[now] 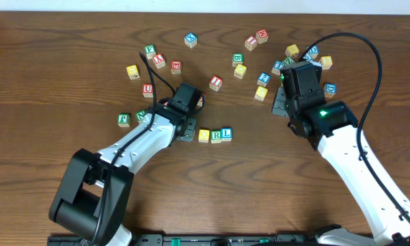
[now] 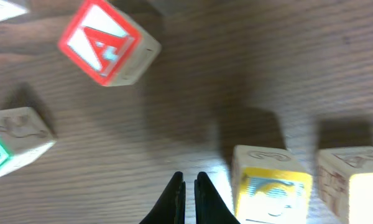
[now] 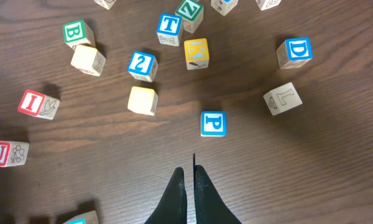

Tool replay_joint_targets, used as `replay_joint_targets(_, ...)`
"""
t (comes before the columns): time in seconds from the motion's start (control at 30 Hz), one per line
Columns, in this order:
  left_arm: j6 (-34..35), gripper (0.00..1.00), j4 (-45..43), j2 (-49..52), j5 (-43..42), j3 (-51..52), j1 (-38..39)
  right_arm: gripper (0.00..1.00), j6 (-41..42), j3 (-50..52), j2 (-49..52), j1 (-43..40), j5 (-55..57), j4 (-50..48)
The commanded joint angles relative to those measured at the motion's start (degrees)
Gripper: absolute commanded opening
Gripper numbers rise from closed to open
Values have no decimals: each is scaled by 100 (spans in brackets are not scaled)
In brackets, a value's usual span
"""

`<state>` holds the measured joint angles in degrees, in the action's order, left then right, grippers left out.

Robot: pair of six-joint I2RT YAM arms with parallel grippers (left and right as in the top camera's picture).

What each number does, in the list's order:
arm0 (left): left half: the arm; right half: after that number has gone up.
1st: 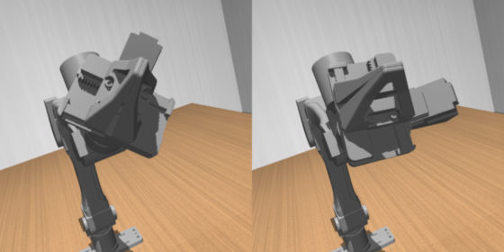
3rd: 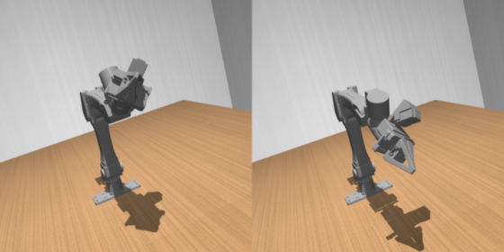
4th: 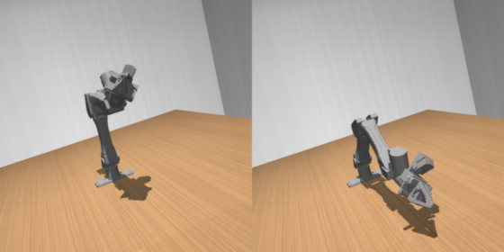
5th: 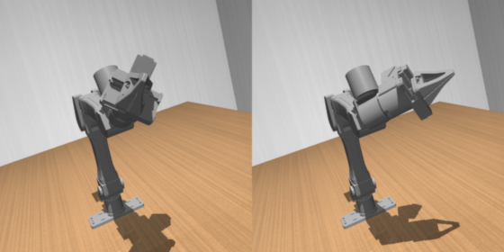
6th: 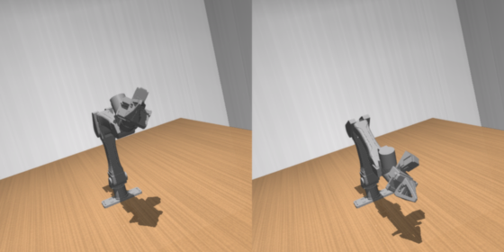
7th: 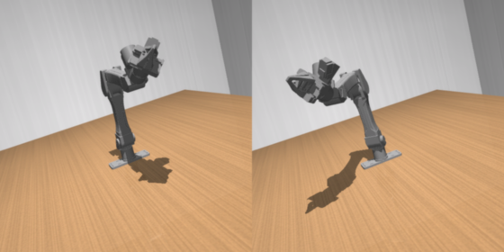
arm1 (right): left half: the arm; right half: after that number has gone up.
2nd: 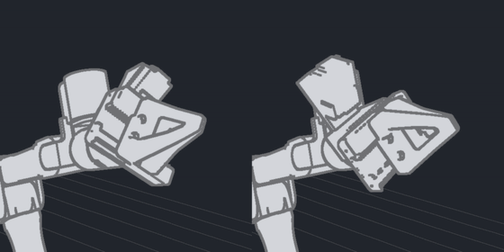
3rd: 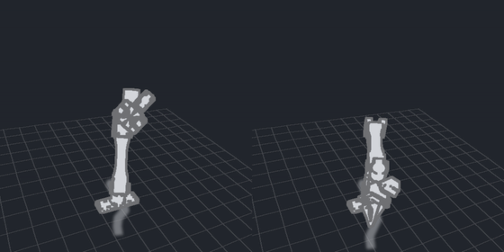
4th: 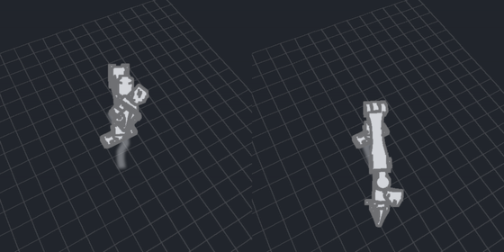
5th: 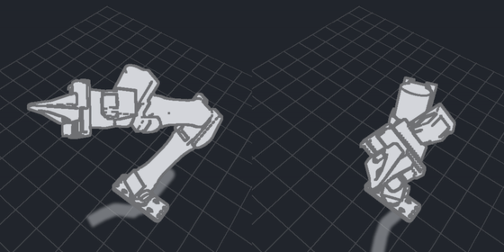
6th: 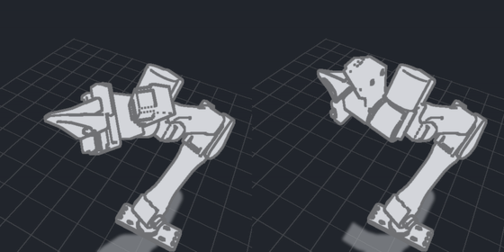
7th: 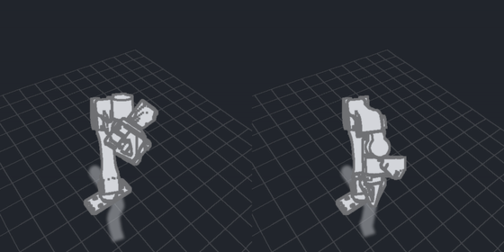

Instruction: Spell out CORL

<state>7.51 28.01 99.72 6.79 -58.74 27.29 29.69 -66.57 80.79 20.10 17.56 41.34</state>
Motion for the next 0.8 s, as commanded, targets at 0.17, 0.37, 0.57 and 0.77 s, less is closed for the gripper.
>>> replay_joint_targets(0.17, 2, 7, -2, 4, -990, 20, 7, 1, 0, -83, -74, -20, 28, 7)
replay_joint_targets(0.37, -20, 7, 61, 4, -1204, 20, 7, 1, 0, -83, -74, -17, 28, 13)
replay_joint_targets(0.57, -20, 7, 214, 4, -1200, 20, 7, 1, 0, -83, -74, -20, 28, 17)
replay_joint_targets(0.77, -15, 7, 278, 4, -1226, 20, 7, 1, 0, -83, -74, -17, 28, 20)
